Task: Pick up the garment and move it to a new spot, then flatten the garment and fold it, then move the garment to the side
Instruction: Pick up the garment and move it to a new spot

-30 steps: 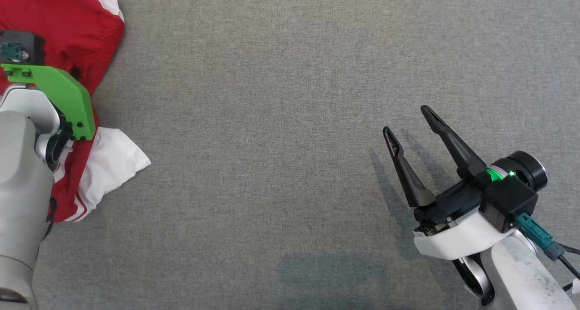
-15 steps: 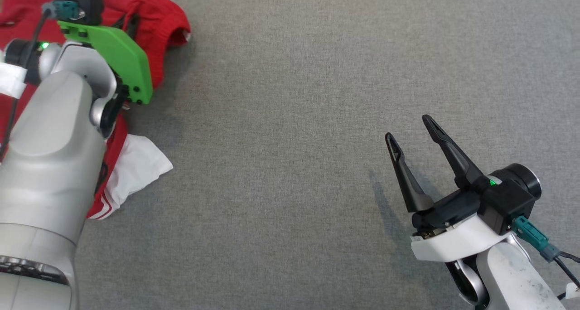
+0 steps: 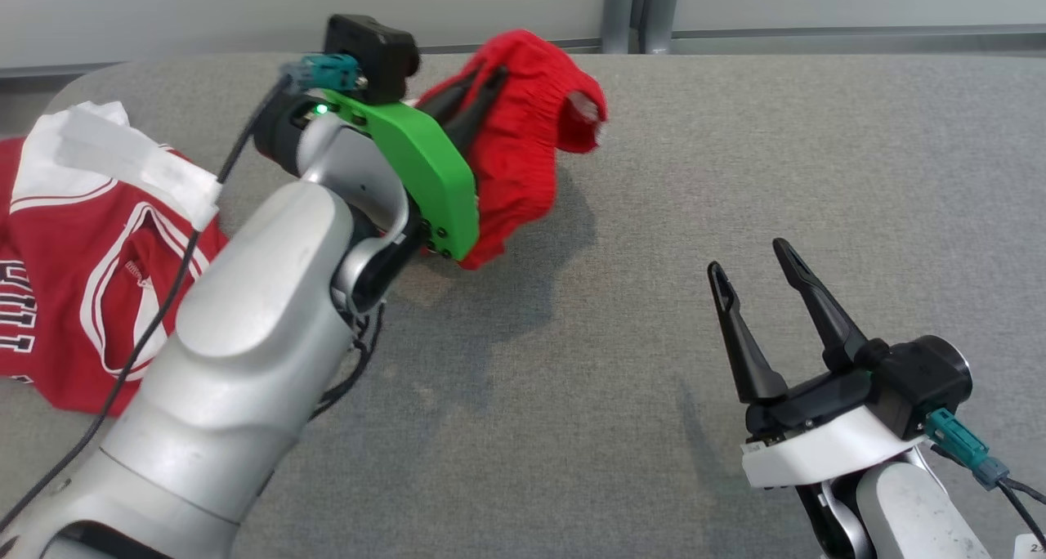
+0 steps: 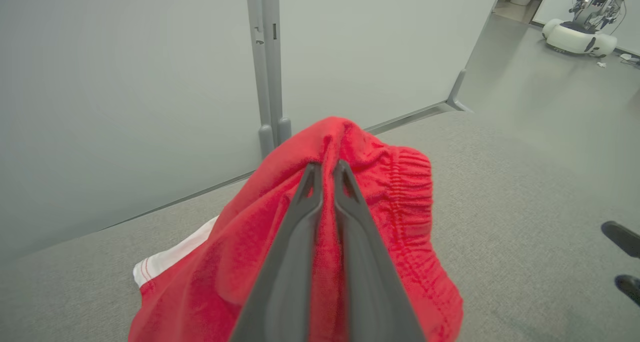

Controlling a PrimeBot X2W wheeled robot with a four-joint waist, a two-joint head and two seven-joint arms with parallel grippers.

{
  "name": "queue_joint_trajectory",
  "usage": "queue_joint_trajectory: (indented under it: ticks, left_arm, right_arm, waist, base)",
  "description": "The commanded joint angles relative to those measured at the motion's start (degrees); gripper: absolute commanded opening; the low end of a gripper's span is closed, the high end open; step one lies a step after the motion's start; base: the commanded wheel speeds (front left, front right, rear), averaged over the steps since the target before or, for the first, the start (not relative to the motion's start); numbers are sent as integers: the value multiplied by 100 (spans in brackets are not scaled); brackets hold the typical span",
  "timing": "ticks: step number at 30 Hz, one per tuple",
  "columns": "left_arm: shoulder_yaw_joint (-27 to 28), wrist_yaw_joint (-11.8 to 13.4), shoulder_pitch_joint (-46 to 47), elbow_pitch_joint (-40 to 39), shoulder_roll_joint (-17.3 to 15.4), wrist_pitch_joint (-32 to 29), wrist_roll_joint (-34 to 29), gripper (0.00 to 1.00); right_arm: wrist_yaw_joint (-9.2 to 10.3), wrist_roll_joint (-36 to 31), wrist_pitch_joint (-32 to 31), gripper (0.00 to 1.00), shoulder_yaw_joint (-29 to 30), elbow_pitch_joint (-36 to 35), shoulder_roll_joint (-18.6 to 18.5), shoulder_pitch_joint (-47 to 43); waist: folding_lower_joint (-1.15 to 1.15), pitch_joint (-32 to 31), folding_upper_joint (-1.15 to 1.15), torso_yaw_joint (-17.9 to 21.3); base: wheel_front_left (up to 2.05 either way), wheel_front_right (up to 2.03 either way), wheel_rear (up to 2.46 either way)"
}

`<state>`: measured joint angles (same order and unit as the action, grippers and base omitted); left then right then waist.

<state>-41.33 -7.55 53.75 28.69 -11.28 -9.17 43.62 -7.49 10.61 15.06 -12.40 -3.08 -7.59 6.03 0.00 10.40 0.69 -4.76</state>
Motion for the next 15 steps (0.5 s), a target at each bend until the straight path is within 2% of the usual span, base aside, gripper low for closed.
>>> queue_joint_trajectory:
  ticks: [1,6,15]
  left_arm:
    - [-69,12,-123,-205,34,-64,97,0]
    - [-293,42,-559,-1245,128,-419,435,0]
    - [-306,375,-1107,-2944,557,-720,1207,0]
  right_arm:
    - [-1,44,18,100,50,11,16,-78]
    - [-1,31,17,100,201,48,103,-143]
    - [-1,12,17,100,448,111,201,-299]
  waist:
    - [0,-135,-69,163]
    - [0,-240,-69,396]
    - [0,-288,-69,681]
  base:
    - [0,0,0]
    - [0,0,0]
    - [0,0,0]
